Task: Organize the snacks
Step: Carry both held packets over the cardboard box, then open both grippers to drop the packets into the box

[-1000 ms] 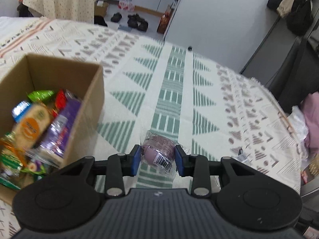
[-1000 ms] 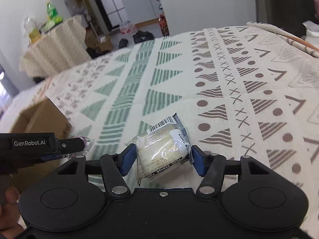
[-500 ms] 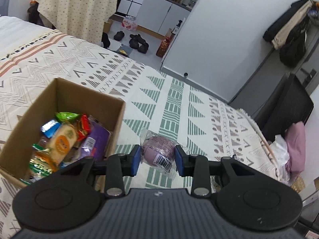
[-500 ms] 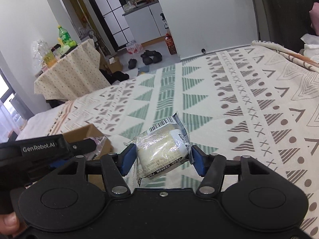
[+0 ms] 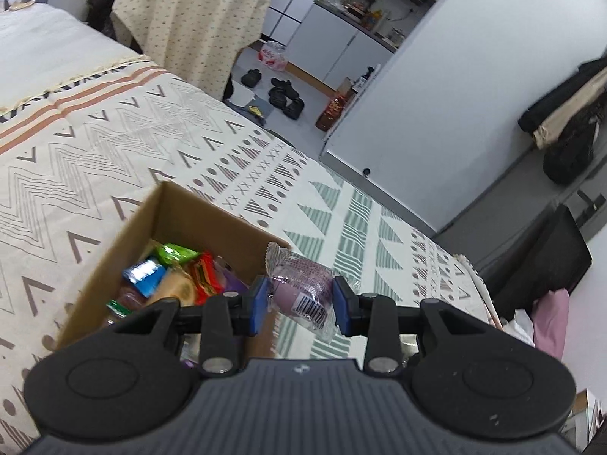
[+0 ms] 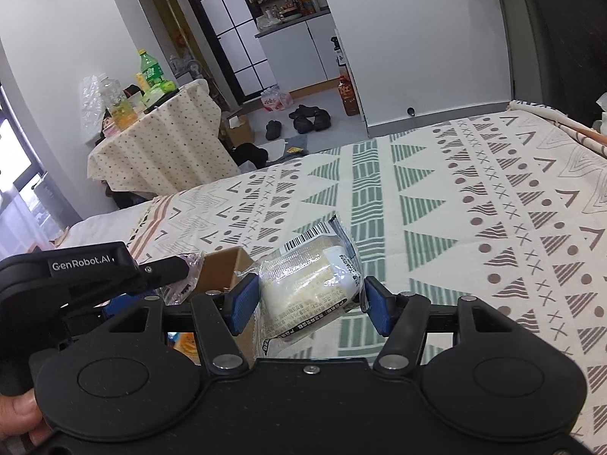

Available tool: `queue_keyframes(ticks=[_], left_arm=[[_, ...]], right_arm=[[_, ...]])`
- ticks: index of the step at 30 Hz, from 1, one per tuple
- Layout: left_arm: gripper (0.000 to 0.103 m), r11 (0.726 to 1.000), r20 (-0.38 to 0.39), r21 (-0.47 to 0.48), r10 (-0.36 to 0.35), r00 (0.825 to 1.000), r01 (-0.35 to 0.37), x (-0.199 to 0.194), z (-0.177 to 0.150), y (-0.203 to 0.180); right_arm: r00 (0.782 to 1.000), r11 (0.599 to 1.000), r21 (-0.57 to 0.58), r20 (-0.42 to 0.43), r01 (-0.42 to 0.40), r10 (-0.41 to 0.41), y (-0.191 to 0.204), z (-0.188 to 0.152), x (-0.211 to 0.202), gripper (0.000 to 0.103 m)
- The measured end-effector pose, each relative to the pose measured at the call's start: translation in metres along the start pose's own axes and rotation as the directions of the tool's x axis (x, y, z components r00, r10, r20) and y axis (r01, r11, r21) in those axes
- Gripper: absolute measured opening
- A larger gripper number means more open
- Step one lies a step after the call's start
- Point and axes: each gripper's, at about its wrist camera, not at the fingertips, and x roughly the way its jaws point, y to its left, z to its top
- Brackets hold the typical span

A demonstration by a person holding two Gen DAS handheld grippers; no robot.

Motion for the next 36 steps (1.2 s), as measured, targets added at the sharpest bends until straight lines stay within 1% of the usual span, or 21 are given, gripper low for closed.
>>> queue_keyframes(ticks=[3,8,13,16,21,22,24,26,27,29,32,34,36], left_arm=[[0.036,1.0,-0.024,-0.018,-0.017,1.0,0.017,-0.001,0.01,0.013],[0.036,0.999,-0.03,-0.042,-0.024,0.999,0.023,-0.002,0.021,0.033],[0.036,0.996,-0.05,-0.086,-0.002,0.999,-0.002,0.006,0.032,0.06],[0.036,0.994,-0.068,-0.113,-0.003,0.998,-0.005,0.012,0.037,0.074],[0.037,0.989,-0.093,-0.15,-0.002,0.996,-0.012,0.025,0.039,0.089],[0.038,0.989,-0.099,-0.147,0.01,0.995,-0.024,0.027,0.04,0.091],[0.041,0.989,-0.105,-0.139,0.026,0.994,-0.041,0.031,0.042,0.093],[0.051,0.987,-0.107,-0.156,0.02,0.994,-0.036,0.033,0.044,0.097],[0.054,0.986,-0.104,-0.162,0.021,0.994,-0.038,0.034,0.045,0.099],[0.063,0.985,-0.097,-0.165,0.042,0.994,-0.058,0.034,0.046,0.101],[0.069,0.983,-0.093,-0.171,0.058,0.994,-0.074,0.036,0.047,0.104],[0.07,0.981,-0.098,-0.178,0.057,0.994,-0.074,0.037,0.047,0.106],[0.075,0.982,-0.1,-0.175,0.059,0.993,-0.076,0.037,0.047,0.105]], right_arm=[[1.0,1.0,-0.012,0.0,0.001,-0.001,0.012,0.0,0.004,0.058],[1.0,0.999,-0.036,0.004,-0.004,0.004,0.035,0.002,0.01,0.058],[1.0,0.999,-0.045,0.007,-0.023,0.024,0.057,0.004,0.019,0.058],[0.999,0.998,-0.049,0.0,-0.033,0.033,0.067,0.004,0.028,0.058],[0.999,0.997,-0.061,-0.02,-0.046,0.044,0.083,0.0,0.045,0.058],[0.999,0.997,-0.063,-0.025,-0.048,0.047,0.086,-0.001,0.048,0.058],[0.998,0.996,-0.067,-0.039,-0.053,0.05,0.091,-0.004,0.056,0.058],[0.997,0.996,-0.067,-0.058,-0.056,0.052,0.096,-0.006,0.063,0.058],[0.996,0.996,-0.067,-0.067,-0.058,0.054,0.097,-0.007,0.067,0.058],[0.995,0.996,-0.071,-0.081,-0.06,0.054,0.1,-0.01,0.072,0.058],[0.994,0.996,-0.069,-0.095,-0.056,0.049,0.102,-0.011,0.078,0.058],[0.993,0.997,-0.055,-0.103,-0.055,0.049,0.102,-0.011,0.082,0.058],[0.993,0.997,-0.051,-0.108,-0.06,0.055,0.103,-0.011,0.083,0.059]])
